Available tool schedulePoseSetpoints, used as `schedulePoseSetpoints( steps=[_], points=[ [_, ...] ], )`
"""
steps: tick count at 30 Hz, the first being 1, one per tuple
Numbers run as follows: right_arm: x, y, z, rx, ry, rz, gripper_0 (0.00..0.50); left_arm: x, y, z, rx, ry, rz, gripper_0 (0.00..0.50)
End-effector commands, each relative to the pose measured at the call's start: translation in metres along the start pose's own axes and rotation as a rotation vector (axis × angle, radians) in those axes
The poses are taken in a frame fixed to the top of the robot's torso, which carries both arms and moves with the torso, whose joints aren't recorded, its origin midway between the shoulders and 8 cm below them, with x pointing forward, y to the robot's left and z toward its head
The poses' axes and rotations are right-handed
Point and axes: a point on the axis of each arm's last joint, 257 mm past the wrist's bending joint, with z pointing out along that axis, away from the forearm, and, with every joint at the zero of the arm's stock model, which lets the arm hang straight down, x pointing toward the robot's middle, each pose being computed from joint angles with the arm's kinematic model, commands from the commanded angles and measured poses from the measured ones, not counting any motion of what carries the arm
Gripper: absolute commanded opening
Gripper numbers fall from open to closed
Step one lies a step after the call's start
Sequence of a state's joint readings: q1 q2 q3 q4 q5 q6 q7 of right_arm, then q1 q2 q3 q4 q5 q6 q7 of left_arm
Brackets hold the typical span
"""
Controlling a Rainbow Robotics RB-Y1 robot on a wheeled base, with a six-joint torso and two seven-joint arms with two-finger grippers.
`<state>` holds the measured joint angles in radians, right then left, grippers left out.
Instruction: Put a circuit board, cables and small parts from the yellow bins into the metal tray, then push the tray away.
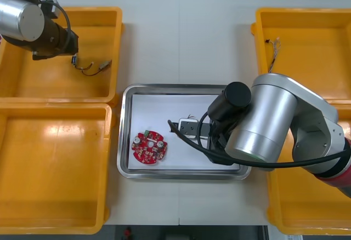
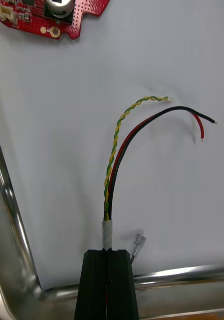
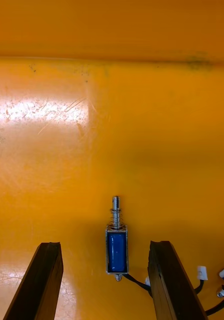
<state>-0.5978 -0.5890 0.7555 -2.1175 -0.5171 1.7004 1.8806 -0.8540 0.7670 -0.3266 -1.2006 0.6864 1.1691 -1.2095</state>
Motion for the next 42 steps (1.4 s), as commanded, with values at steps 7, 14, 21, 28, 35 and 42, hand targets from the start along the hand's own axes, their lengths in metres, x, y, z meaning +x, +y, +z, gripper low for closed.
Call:
schedulePoseSetpoints(
  steps=[7, 14, 21, 28, 35, 42],
  points=[
    [-0.008, 0.036, 0.028, -0.066, -0.019, -0.036, 0.000, -0.017, -0.019, 0.002, 0.013, -0.041, 0.093, 0.500],
    [-0.005, 0.054, 0.034, -0.101, -0.016, -0.017, 0.000, -0.003, -0.021, 0.013, 0.023, -0.028, 0.088, 0.500],
    [-0.006, 0.050, 0.041, -0.051, -0.025, -0.027, 0.000, 0.007, -0.017, 0.022, 0.030, -0.040, 0.095, 0.500],
    [-0.014, 0.049, 0.041, -0.042, -0.053, -0.030, 0.162, 0.017, -0.013, 0.027, 0.027, -0.024, 0.099, 0.500],
    [-0.016, 0.047, 0.041, -0.035, -0.061, -0.021, 0.500, 0.024, -0.010, 0.029, 0.025, -0.013, 0.099, 0.500],
    [-0.014, 0.045, 0.041, -0.030, -0.051, -0.010, 0.500, 0.029, -0.013, 0.032, 0.025, -0.003, 0.110, 0.500]
  ],
)
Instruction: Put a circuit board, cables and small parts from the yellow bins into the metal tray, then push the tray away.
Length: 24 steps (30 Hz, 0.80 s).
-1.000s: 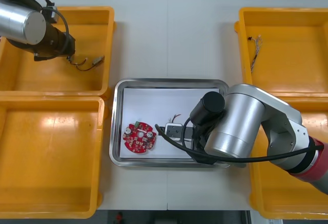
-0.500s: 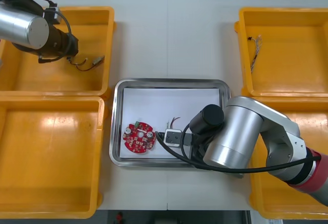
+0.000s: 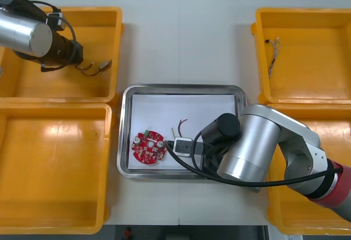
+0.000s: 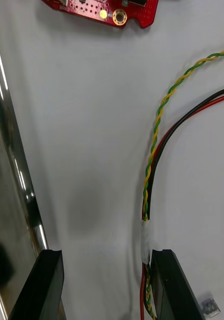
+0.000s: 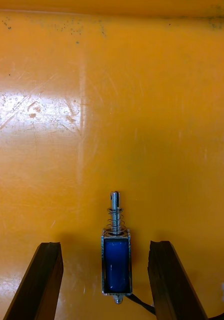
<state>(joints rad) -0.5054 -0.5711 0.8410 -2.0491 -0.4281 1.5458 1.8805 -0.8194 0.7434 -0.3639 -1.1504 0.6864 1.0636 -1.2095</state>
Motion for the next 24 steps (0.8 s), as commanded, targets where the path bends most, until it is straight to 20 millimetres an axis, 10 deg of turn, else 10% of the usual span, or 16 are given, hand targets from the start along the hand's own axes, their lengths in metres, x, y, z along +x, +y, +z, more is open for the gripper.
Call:
schedulePoseSetpoints(
  steps=[1, 15, 18, 24],
  points=[
    [-0.009, 0.009, 0.000, -0.008, -0.016, -0.013, 0.500, 0.009, -0.011, 0.006, 0.012, 0.004, 0.115, 0.500],
    [-0.006, 0.013, -0.006, -0.013, 0.003, -0.012, 0.451, 0.018, -0.008, 0.010, 0.006, 0.017, 0.121, 0.500],
    [-0.008, 0.012, -0.009, -0.006, -0.002, -0.012, 0.451, 0.020, -0.007, 0.010, 0.005, 0.020, 0.119, 0.056],
    [-0.011, 0.004, -0.018, 0.016, -0.014, -0.001, 0.451, 0.019, -0.008, 0.010, 0.008, 0.019, 0.113, 0.001]
  ],
)
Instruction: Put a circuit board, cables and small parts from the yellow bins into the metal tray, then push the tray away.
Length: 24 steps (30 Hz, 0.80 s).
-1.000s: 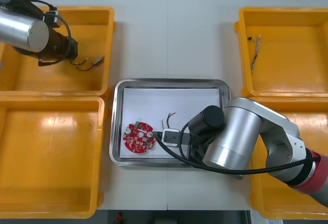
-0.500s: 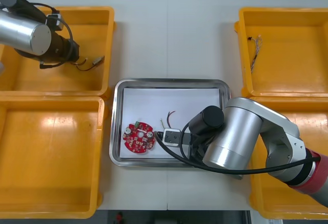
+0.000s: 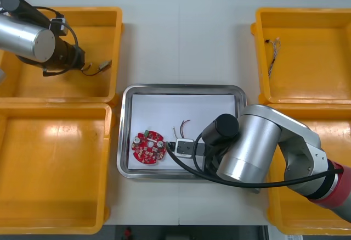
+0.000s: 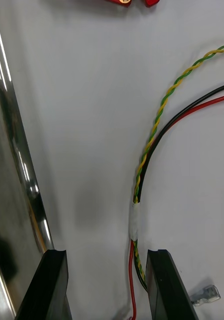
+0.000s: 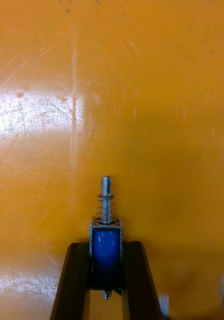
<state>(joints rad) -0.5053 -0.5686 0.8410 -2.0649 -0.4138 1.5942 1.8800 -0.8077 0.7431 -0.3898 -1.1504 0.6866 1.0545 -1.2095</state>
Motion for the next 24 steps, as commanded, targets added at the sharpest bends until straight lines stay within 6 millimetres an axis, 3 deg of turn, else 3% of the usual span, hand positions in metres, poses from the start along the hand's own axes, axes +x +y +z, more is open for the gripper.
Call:
schedulePoseSetpoints(
  steps=[1, 16, 20, 24],
  points=[
    [-0.019, -0.002, -0.020, 0.024, -0.055, 0.011, 0.451, 0.006, -0.008, 0.004, 0.014, 0.003, 0.093, 0.000],
    [-0.011, -0.057, -0.102, 0.001, -0.067, 0.148, 0.451, -0.004, 0.004, -0.005, 0.019, -0.008, 0.052, 0.000],
    [-0.007, -0.084, -0.128, 0.040, -0.137, 0.224, 0.451, -0.014, 0.011, -0.022, 0.018, 0.001, 0.032, 0.000],
    [0.009, -0.110, -0.150, 0.085, -0.170, 0.297, 0.452, -0.024, 0.013, -0.050, 0.013, 0.014, 0.039, 0.001]
  ],
)
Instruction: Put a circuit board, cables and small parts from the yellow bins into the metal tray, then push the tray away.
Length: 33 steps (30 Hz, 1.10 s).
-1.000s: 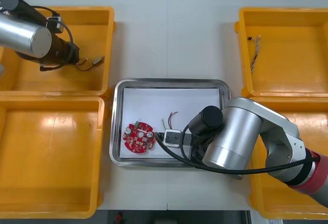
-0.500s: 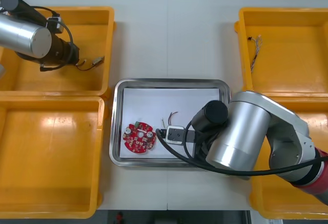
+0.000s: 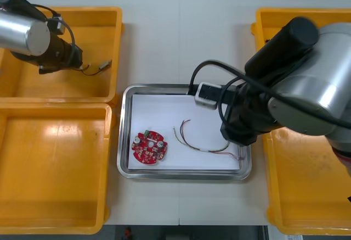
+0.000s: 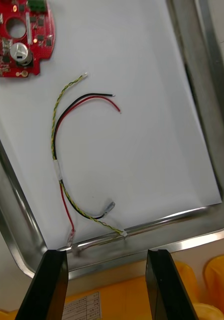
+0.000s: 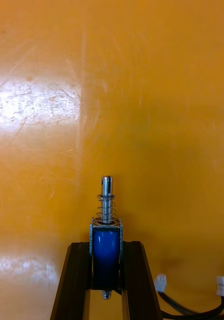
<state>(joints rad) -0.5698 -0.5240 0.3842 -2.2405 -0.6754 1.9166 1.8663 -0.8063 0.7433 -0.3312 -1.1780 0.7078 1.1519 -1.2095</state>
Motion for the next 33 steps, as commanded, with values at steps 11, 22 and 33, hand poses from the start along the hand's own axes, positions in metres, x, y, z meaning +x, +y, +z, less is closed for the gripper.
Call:
schedulePoseSetpoints(
  steps=[11, 22, 33],
  points=[
    [0.036, -0.096, -0.075, 0.178, -0.086, 0.375, 0.451, -0.020, -0.016, -0.107, -0.006, 0.018, 0.185, 0.000],
    [0.071, -0.147, -0.090, 0.224, -0.084, 0.653, 0.452, 0.011, -0.088, -0.153, 0.066, 0.037, 0.261, 0.001],
    [0.098, -0.204, -0.103, 0.287, -0.047, 0.817, 0.450, 0.062, -0.163, -0.177, 0.132, 0.042, 0.326, 0.001]
  ],
)
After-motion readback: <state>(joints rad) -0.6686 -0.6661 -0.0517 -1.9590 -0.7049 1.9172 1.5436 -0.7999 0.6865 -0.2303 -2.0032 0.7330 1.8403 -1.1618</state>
